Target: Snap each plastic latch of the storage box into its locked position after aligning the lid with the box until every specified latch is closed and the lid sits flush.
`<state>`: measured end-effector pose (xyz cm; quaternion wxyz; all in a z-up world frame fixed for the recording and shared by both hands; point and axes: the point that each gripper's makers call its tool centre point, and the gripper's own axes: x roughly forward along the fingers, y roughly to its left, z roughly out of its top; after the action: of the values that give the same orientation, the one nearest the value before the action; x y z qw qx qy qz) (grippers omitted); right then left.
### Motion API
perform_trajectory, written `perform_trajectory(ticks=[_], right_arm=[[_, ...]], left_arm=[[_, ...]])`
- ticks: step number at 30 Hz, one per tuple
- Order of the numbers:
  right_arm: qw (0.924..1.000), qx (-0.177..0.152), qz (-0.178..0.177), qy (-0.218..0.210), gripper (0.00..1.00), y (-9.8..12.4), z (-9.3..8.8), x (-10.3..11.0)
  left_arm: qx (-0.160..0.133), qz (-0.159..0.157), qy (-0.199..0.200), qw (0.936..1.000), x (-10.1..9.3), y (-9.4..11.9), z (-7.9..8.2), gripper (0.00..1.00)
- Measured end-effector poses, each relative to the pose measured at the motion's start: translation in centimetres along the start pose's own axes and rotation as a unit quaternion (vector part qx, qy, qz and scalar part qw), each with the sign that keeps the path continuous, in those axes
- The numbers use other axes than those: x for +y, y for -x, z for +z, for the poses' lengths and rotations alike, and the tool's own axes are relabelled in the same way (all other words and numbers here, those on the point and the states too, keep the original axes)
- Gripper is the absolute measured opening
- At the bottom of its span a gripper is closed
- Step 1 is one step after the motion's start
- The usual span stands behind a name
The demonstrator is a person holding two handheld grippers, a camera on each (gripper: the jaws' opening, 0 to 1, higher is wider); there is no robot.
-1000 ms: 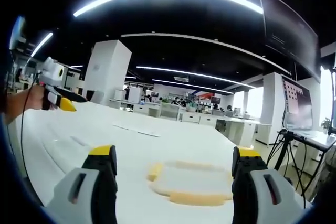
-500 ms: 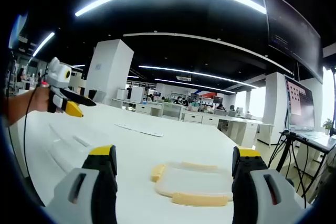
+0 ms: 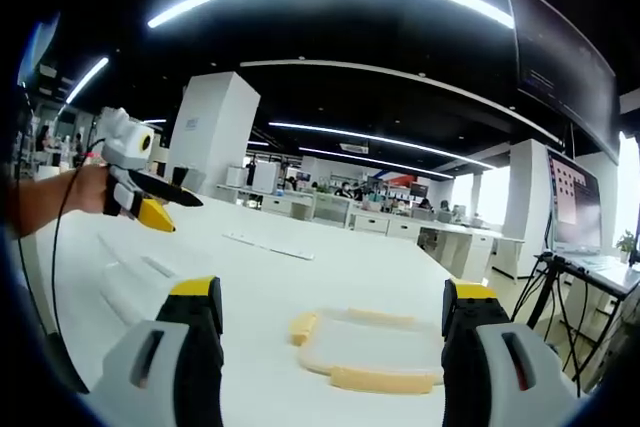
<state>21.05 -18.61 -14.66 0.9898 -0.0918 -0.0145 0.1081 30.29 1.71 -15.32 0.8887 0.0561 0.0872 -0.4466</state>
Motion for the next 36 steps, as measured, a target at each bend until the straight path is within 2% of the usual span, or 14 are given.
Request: perform_trajectory(ticks=[14, 19, 23, 27, 36], right_arm=[[1.0000, -0.001, 0.000, -0.004, 0.92, 0.0, 0.0, -0.1], [0.9999, -0.002, -0.006, -0.013, 0.92, 0.1, -0.3, -0.2], [0.9999, -0.001, -0.005, -0.011, 0.92, 0.2, -0.4, -0.2], [0.9998, -0.006, -0.010, -0.016, 0.92, 0.3, -0.3, -0.6], [0.9997, -0.005, -0.013, -0.018, 0.92, 0.6, -0.7, -1.0]], left_arm=[[0.022, -0.024, -0.016, 0.9993, -0.9, -2.3, -0.3, 0.96], [0.028, -0.031, -0.009, 0.9991, -1.1, -3.2, -0.6, 0.96], [0.044, -0.048, -0.023, 0.9976, -1.6, -3.9, -0.9, 0.96], [0.042, -0.057, -0.035, 0.9969, -2.0, -4.6, -0.9, 0.95], [0.085, -0.094, -0.059, 0.9901, -3.2, -6.5, -2.4, 0.95]])
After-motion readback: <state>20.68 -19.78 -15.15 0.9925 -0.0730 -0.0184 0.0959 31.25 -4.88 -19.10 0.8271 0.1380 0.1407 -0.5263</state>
